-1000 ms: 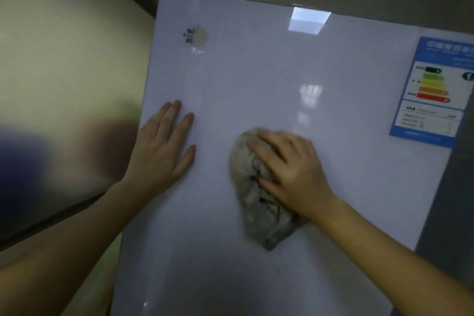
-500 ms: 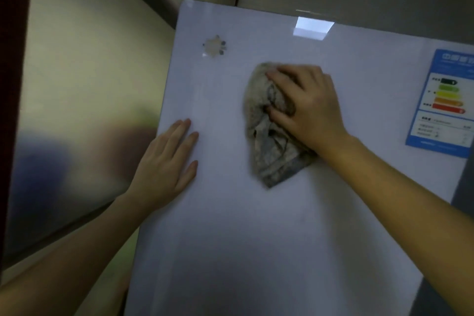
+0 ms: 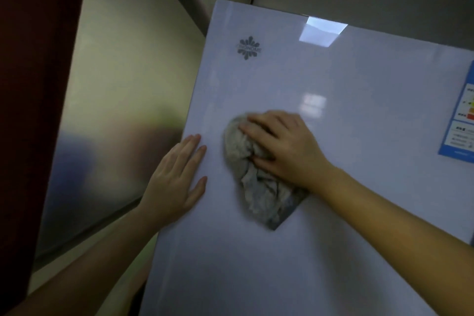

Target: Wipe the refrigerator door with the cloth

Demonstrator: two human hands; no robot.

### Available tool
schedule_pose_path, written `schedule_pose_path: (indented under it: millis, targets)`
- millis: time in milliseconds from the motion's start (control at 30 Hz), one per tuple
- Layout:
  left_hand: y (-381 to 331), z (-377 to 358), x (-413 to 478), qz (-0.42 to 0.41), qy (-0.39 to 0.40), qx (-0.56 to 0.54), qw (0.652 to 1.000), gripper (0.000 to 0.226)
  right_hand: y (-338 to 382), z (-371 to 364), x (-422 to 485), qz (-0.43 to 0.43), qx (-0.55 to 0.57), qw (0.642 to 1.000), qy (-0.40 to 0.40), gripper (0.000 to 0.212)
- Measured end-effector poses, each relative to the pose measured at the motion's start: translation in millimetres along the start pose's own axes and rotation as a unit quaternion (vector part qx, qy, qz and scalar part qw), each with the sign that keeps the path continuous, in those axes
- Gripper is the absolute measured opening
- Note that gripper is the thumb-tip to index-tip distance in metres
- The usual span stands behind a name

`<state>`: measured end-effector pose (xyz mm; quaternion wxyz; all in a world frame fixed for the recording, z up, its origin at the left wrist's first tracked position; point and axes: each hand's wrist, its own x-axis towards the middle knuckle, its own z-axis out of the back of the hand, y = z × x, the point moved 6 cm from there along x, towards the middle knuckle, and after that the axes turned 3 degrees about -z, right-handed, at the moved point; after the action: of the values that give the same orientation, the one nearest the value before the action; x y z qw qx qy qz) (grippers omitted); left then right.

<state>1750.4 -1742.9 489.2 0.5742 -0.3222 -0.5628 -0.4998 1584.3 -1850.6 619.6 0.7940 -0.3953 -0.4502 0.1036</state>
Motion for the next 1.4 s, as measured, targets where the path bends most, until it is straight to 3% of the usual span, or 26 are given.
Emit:
schedule_pose_path:
  millis: [233, 367, 500, 667, 767, 900, 1033, 1133, 1267, 1400]
  targets:
    - [-1.6, -7.5, -5.8, 0.011, -0.009, -0.026, 1.000, 0.059, -68.1, 22.1, 93.9, -0.139, -0.016, 0.988, -0.059, 0.061]
    - [0.9, -7.7, -13.0, 0.004, -0.018, -0.027, 0.999, 0.056, -43.8, 10.1, 85.0, -0.167, -0.008, 0.984, -0.065, 0.063]
    - [2.3, -5.2, -20.9, 0.003, -0.015, -0.032, 0.999, 0.055, 27.0, -14.1, 10.7, -0.127, 0.010, 0.991, -0.033, 0.059]
    - [0.2, -0.9, -23.6, 0.004, 0.004, -0.023, 1.000, 0.055, 135.3, -50.7, -104.3, -0.017, 0.060, 0.997, 0.038, 0.041]
    - [-2.7, -1.9, -25.7, 0.001, 0.017, -0.024, 1.000, 0.055, 159.8, -57.4, -133.8, 0.016, 0.078, 0.995, 0.055, 0.036]
    - [-5.5, -1.4, -26.1, 0.006, 0.022, -0.015, 1.000, 0.053, 116.2, -37.3, -118.2, -0.032, 0.049, 0.998, 0.030, 0.041]
    - [-11.2, -3.2, -25.8, 0.004, 0.024, -0.006, 1.000, 0.051, 47.7, -6.0, -96.1, -0.153, 0.000, 0.988, -0.022, 0.053]
    - [-13.2, -4.9, -27.3, 0.006, 0.035, 0.004, 0.999, 0.053, 45.7, -3.6, -99.6, -0.184, 0.002, 0.983, -0.026, 0.055]
    - [-25.1, -4.4, -29.7, 0.019, 0.036, -0.003, 0.999, 0.052, 112.0, -34.0, -147.2, -0.085, 0.045, 0.995, 0.012, 0.042]
    - [-53.0, -4.7, -30.3, -0.031, 0.035, -0.010, 0.999, 0.049, 158.4, -48.0, -221.2, 0.047, 0.086, 0.992, 0.082, 0.032]
